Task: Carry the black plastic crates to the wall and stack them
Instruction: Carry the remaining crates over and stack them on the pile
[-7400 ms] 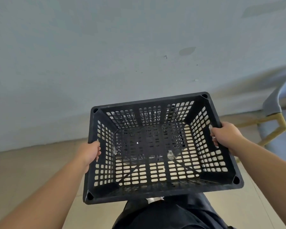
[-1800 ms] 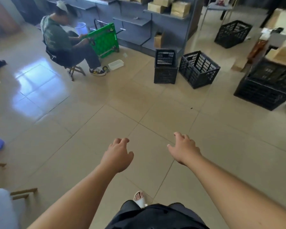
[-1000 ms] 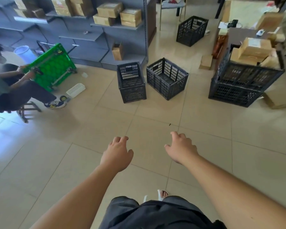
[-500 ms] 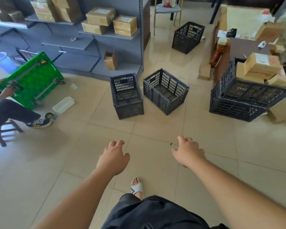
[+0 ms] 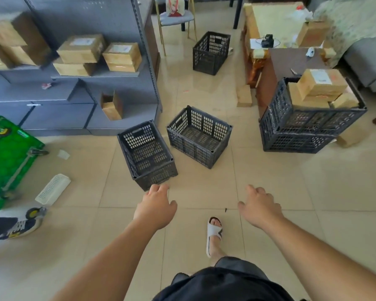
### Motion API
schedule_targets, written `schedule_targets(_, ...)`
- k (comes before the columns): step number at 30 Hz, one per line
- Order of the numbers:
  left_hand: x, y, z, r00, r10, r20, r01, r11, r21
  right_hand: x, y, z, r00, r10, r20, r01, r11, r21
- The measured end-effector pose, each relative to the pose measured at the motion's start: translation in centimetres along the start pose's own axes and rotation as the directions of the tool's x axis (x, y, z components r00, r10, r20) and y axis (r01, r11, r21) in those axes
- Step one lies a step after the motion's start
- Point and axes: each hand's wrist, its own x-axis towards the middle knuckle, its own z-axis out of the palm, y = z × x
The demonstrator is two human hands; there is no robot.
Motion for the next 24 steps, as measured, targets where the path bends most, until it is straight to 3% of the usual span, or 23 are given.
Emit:
schedule_targets(16, 23.4, 5.7, -11.8, 0.999, -0.049, -0.003, 0.049, 0.999, -0.015, 22.7, -9.2, -14.1, 0.998, -0.063, -0.014, 0.063, 0.998, -0.017)
schedule_targets(24, 36.8, 6.0, -16.4, 0.997, 0.032, 0.074, -0.035, 0.998, 0.048, 31.9, -15.6, -17.4, 0.999, 0.041, 0.031, -0.042, 0.999, 0.024)
